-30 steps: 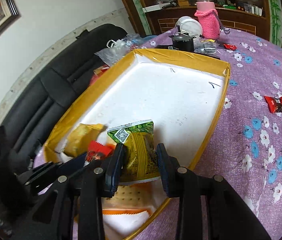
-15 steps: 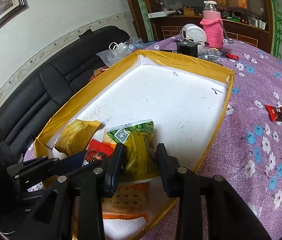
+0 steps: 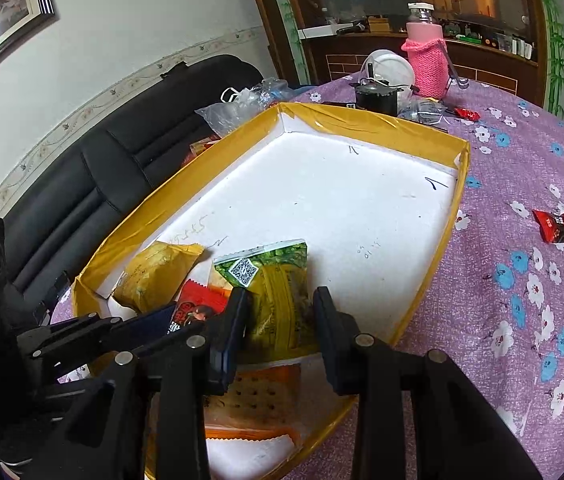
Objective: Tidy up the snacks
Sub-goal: 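Lower both snacks into the box and open both tools, then move both open tools back to the snack pile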
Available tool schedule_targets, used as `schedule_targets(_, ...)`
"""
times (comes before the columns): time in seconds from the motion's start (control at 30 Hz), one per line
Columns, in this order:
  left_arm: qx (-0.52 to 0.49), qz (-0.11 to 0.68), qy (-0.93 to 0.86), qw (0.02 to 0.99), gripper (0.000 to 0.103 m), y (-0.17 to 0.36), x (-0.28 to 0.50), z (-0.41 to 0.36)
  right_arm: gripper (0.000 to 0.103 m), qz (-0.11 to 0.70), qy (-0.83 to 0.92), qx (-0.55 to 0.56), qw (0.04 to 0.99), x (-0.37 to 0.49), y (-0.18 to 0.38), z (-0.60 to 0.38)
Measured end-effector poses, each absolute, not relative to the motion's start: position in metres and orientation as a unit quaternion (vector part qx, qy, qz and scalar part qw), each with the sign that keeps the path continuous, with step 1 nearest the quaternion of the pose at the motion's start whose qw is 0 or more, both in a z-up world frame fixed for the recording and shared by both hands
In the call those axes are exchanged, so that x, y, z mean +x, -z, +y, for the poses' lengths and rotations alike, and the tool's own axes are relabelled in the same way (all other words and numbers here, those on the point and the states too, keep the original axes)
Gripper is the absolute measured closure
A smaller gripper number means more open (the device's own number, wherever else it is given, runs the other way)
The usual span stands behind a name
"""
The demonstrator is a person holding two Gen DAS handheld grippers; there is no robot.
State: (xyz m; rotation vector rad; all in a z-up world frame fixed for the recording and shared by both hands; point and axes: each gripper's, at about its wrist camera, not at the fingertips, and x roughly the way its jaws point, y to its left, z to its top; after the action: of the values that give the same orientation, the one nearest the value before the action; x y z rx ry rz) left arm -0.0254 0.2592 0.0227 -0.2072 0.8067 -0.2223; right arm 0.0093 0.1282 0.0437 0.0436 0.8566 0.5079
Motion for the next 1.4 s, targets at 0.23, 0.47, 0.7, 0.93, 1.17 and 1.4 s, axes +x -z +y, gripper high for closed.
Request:
schedule_targets(0.23,-0.099,0.392,0.105,0.909,0.072,-0.022,-0.026,0.261,0.065,0.403,-0.244,0.04,0.881,0.012,-0.052,0.123)
schedule_targets(0.47,-0.105,0.39,0.104,0.909,0.054,-0.023,-0.026,0.263,0.06,0.388,-0.248,0.061,0.885,0.009,-0.064,0.116)
schedule_targets(0.7,-0.103,0.38,0.101,0.914,0.048,-0.027,-0.029,0.263,0.039,0.395,-0.248,0.09,0.88,0.0,-0.08,0.099)
schedule_targets(0.93,-0.097,0.372,0.102,0.918,0.047,-0.039,-0.034,0.26,0.037,0.407,-0.243,0.091,0.876,-0.015,-0.09,0.071)
schedule_targets(1.17,-0.076,0.355,0.112,0.925,0.045,-0.062,-0.043,0.245,0.037,0.395,-0.222,0.086,0.888,-0.03,-0.103,0.023)
schedule_targets(1.4,-0.048,0.364,0.148,0.918,0.045,-0.073,-0.043,0.209,0.04,0.399,-0.162,0.099,0.897,-0.041,-0.102,-0.059)
